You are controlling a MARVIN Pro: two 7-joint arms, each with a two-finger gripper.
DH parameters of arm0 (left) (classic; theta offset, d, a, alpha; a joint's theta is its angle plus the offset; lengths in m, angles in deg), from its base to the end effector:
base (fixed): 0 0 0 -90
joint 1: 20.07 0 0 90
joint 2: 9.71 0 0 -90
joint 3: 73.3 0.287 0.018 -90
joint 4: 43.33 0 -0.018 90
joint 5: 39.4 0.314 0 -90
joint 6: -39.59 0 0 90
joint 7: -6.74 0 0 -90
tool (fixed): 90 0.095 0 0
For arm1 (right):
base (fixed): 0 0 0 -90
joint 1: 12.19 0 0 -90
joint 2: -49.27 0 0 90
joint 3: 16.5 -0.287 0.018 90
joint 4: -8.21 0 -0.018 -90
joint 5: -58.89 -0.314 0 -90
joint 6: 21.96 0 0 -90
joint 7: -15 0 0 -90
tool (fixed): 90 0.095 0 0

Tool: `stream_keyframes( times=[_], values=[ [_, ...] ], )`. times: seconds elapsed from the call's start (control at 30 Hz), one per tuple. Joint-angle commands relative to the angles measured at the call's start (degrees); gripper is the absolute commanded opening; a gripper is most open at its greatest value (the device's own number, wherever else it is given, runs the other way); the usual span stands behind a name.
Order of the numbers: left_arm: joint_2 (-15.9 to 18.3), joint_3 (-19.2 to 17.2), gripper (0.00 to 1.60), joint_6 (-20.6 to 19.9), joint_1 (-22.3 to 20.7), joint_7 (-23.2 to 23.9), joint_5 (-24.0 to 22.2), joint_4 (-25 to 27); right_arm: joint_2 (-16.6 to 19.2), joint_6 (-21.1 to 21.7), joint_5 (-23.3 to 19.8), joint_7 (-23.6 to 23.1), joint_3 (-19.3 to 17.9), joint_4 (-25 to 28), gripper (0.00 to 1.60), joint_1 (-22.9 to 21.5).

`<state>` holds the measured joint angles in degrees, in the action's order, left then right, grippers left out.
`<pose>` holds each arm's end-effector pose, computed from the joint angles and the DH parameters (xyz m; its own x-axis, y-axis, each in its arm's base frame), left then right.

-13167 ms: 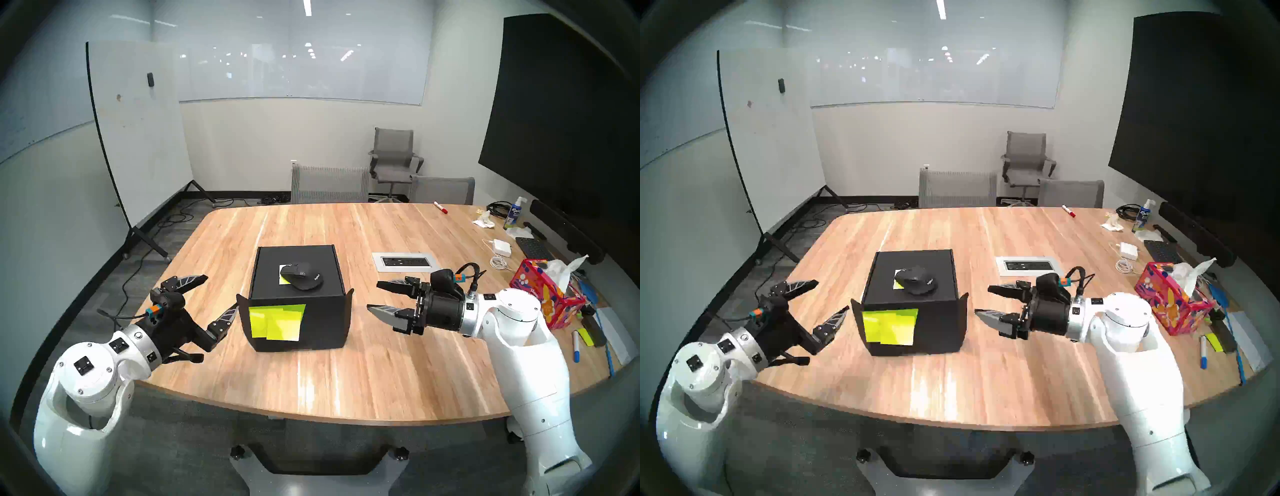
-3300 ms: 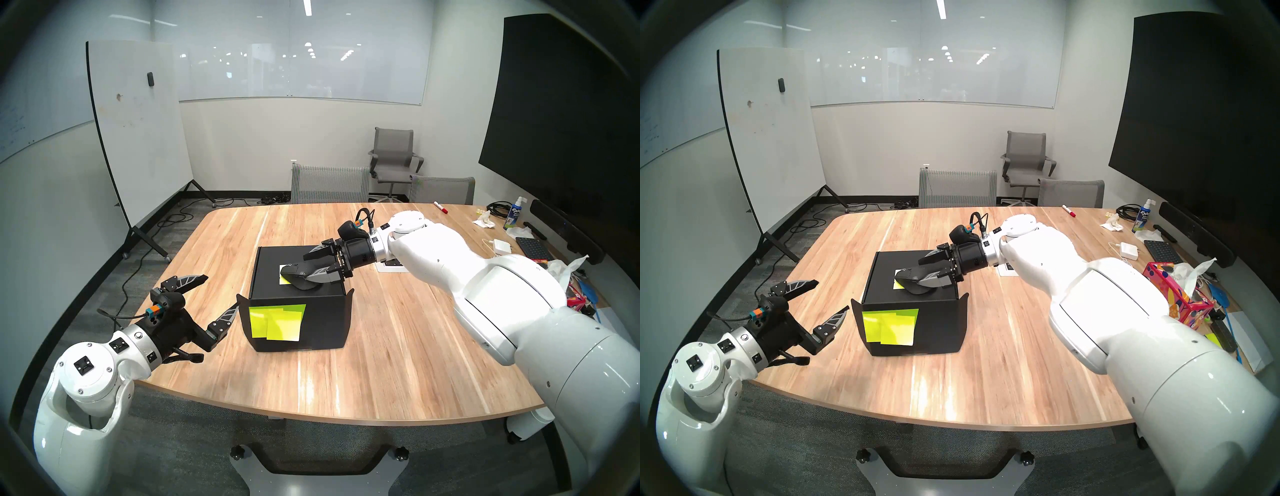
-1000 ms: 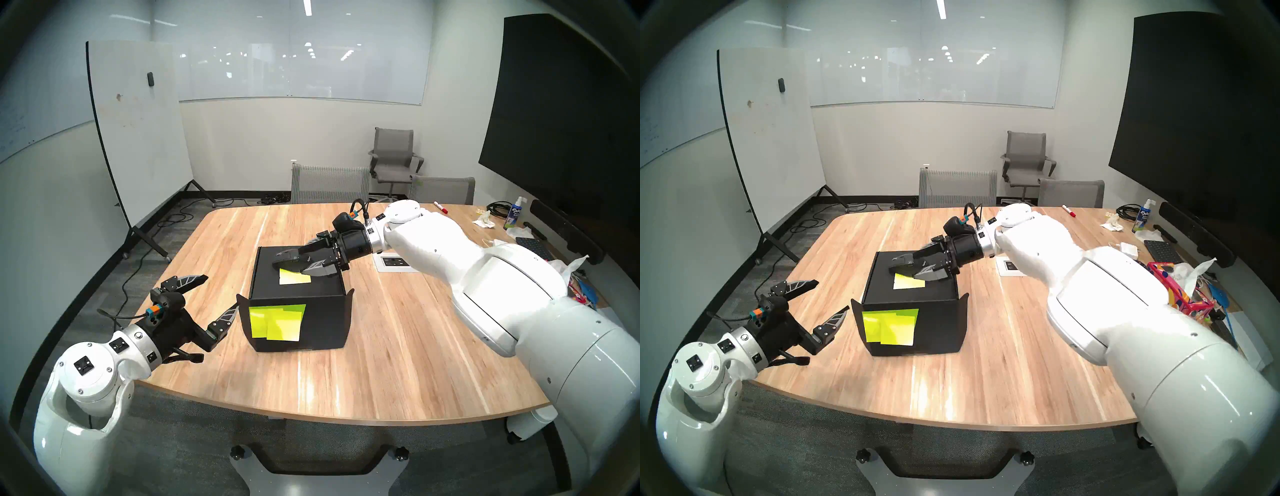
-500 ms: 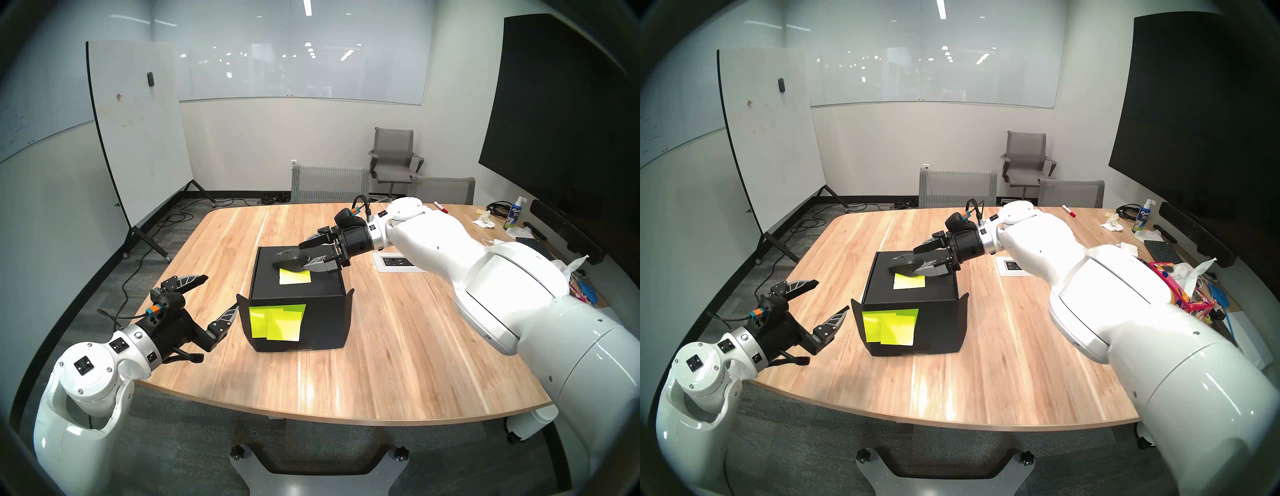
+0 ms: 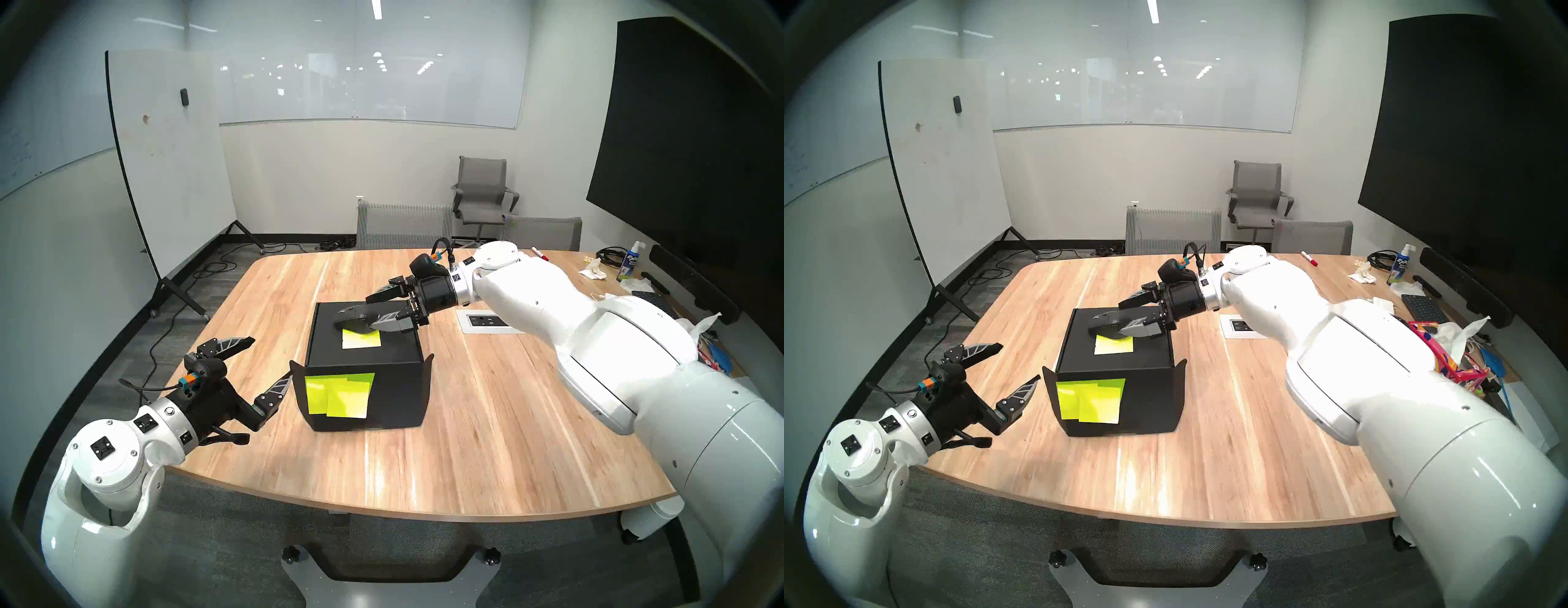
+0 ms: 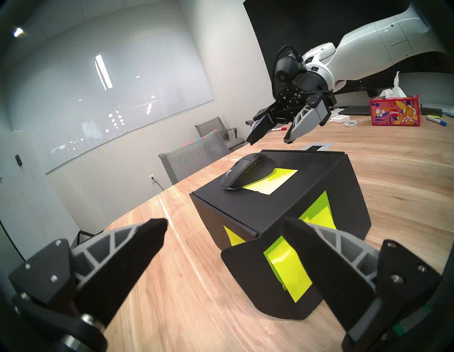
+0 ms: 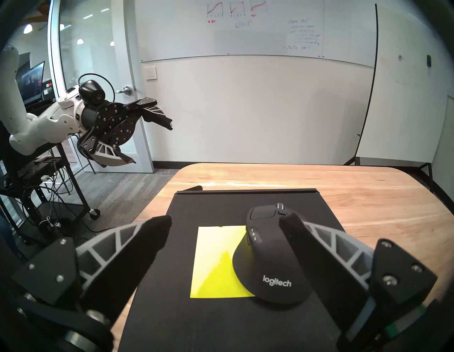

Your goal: Open the box and place the mouse inside

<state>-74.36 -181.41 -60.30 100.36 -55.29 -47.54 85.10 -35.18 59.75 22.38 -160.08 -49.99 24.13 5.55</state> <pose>0.2809 0.0833 -0.1973 -0.0284 -0.3855 0.9223 -0.4385 -0.8243 -0.3580 0.5754 0.1043 -0.1666 -0.0409 0.3132 0.9488 0.9948 0.1011 0.0095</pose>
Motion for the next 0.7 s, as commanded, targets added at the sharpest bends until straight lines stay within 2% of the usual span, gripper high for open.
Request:
stream_keyframes(
  times=[0.0, 0.67],
  values=[
    [0.0, -0.1, 1.6, 0.3, 0.1, 0.1, 0.0, 1.0, -0.2, 0.1, -1.1, 0.1, 0.3, 0.5, 1.6, -1.6],
    [0.0, -0.1, 1.6, 0.3, 0.1, 0.1, 0.0, 1.0, -0.1, 0.0, -2.1, 0.1, 1.3, 0.4, 1.6, -1.8]
  ],
)
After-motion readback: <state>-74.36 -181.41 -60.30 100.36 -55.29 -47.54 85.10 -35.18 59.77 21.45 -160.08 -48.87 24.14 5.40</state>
